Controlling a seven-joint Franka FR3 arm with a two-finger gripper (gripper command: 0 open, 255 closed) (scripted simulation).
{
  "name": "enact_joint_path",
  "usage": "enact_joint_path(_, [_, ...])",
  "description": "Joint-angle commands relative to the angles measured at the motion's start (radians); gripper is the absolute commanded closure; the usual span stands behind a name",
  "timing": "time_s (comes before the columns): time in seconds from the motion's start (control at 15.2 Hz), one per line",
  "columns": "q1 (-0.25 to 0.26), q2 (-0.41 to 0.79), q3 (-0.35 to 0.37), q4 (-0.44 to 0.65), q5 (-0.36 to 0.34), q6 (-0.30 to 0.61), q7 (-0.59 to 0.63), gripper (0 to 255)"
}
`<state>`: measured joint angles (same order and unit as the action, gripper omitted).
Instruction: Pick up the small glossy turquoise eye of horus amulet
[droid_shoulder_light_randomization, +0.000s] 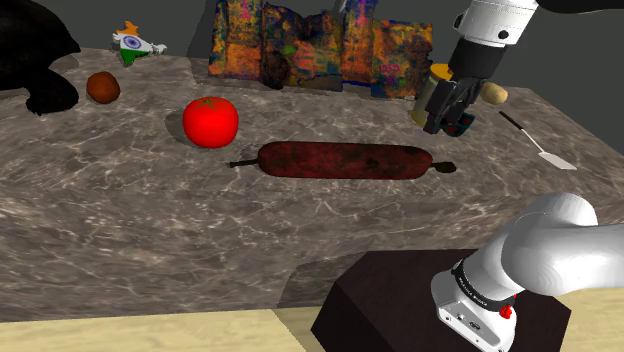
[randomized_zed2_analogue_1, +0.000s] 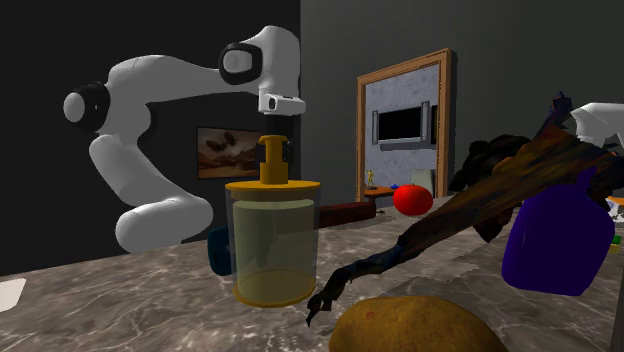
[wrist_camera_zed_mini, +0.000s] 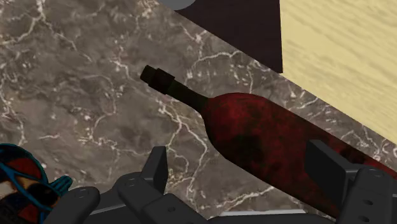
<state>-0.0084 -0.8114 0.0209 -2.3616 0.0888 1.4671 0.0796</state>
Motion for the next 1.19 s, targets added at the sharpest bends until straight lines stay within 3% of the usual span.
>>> enact_joint_path(0.0, [0.0,0.0,0.0,0.0,0.0,0.0,0.0,0])
enact_joint_path(0.59, [0.073,-0.184,-0.295,-0.109,-0.251,0.05,-0.575,0])
enact_joint_path(1.12, [0.194,-0.173,-0.607,-0.041,-0.444,0.148,-1.084,0])
